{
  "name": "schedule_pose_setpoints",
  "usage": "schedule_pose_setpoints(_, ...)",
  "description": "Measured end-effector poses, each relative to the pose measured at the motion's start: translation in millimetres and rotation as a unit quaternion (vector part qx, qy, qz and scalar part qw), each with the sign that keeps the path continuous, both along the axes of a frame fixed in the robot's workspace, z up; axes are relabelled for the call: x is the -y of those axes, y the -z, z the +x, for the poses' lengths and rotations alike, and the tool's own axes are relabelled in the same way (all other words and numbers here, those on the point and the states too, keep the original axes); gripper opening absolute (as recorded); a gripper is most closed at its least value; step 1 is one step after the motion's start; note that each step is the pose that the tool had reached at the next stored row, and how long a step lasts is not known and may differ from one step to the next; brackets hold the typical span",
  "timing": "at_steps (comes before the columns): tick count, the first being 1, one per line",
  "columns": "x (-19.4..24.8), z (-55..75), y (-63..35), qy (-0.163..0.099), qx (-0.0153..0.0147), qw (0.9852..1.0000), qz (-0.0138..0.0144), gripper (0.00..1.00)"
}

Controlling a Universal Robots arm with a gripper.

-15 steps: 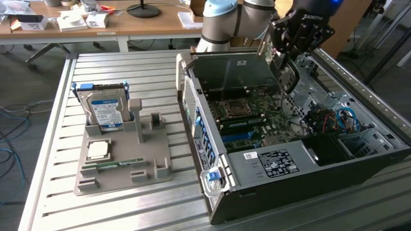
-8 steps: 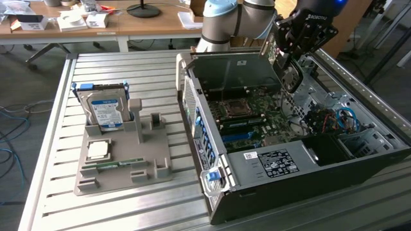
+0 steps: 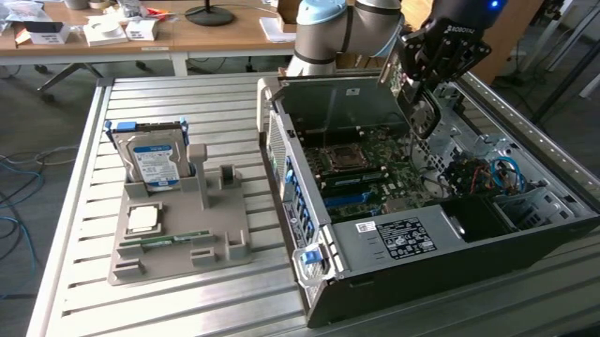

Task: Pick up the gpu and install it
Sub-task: 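Pick up the gpu and move the gpu toward the slot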

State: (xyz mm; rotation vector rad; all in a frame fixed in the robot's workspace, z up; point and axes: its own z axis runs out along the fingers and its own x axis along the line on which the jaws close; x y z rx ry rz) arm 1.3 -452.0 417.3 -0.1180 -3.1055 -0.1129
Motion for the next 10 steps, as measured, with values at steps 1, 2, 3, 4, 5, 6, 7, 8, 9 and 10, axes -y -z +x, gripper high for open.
schedule_pose_setpoints(1,0.0,0.0,1.2,0.0,0.0,1.0,0.0,0.26)
schedule_pose_setpoints(2,0.0,0.0,2.3,0.0,0.0,1.0,0.0,0.26)
schedule_pose_setpoints(3,0.0,0.0,3.0,-0.001,0.0,1.0,0.0,0.26)
schedule_pose_setpoints(4,0.0,0.0,3.1,-0.001,0.0,1.0,-0.0001,0.26)
schedule_pose_setpoints(5,0.0,0.0,3.1,-0.001,0.0,1.0,-0.0001,0.26)
schedule_pose_setpoints(6,0.0,0.0,3.2,-0.001,0.0,1.0,-0.0001,0.26)
schedule_pose_setpoints(7,0.0,0.0,3.2,-0.001,0.0,1.0,0.0,0.26)
schedule_pose_setpoints(8,0.0,0.0,3.2,-0.001,0.0,1.0,-0.0001,0.26)
schedule_pose_setpoints(9,0.0,0.0,3.2,-0.001,0.0,1.0,-0.0001,0.26)
schedule_pose_setpoints(10,0.0,0.0,3.2,-0.001,0.0,1.0,0.0,0.26)
